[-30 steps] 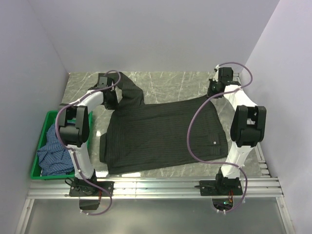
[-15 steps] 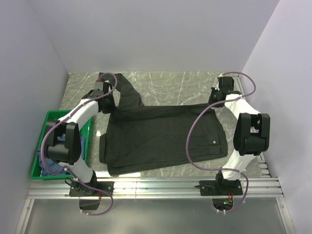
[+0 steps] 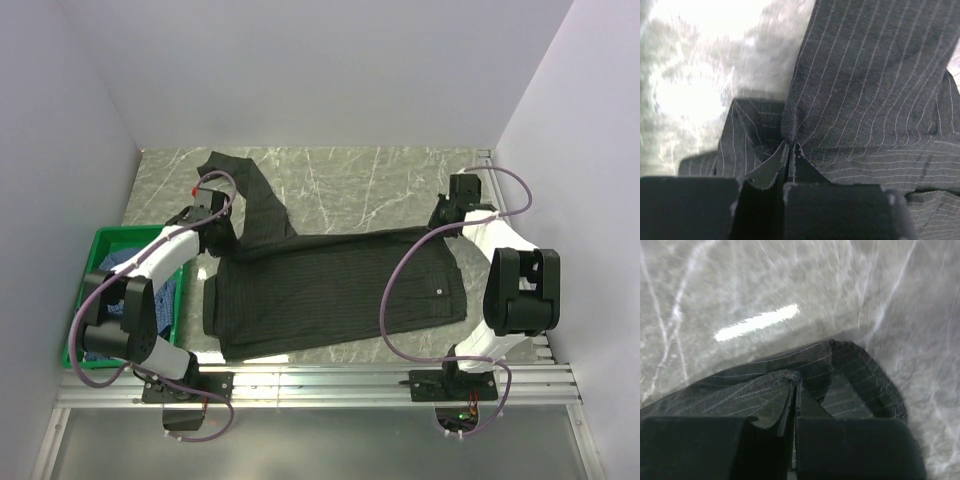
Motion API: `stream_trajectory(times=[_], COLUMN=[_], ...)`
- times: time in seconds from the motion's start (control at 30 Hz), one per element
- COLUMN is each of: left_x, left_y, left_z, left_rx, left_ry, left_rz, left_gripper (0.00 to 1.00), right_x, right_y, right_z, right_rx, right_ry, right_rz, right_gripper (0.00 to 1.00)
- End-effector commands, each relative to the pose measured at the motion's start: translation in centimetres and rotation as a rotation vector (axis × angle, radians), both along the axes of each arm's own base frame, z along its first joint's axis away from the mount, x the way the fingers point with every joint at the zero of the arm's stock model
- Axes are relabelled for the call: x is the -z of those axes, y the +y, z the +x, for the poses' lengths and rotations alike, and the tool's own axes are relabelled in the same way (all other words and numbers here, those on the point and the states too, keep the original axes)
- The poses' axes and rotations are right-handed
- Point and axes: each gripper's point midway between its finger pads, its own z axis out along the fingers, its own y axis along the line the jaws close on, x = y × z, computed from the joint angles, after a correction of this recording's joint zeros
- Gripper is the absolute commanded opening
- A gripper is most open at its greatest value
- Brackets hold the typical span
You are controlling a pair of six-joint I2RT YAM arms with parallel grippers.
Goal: Fold and stack the long sleeve shirts
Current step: Fold the shirt
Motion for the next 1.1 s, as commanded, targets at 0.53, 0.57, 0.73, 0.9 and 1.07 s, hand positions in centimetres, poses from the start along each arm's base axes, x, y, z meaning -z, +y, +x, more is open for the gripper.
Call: stream_trajectory(times=[0.53, 0.57, 0.73, 0.9, 1.07], left_x=[-0.9, -1.2, -2.5, -5.2, -5.4], left_y=[-0.3, -0.2, 0.1, -0.8, -1.1], left_z=[-3.0, -3.0, -3.2, -2.5, -1.1], left_rx=[-0.118, -0.113, -0.103, -0.06, -0.064], left_ry=[-0.037, -0.045, -0.082, -0.173, -0.176], left_rz=[-0.012, -0.005, 0.0, -0.036, -0.028], left_gripper=[0.27, 0.28, 0.42, 0.57, 0.75], right_x=[1.8, 0.8, -2.5, -5.5, -4.2], right_y=[0.1, 0.2, 2.3, 5.1, 8.8], right_z=[-4.7, -4.6, -3.8, -2.1, 0.0], right_rx=[0.144, 0.129, 0.054, -0.041, -0.091], right_ry=[0.087, 0.057, -0.049, -0.135, -0.085], right_rz=[0.041, 0.039, 0.044, 0.009, -0.008], right_gripper=[0.47, 0.47, 0.46, 0.46, 0.46])
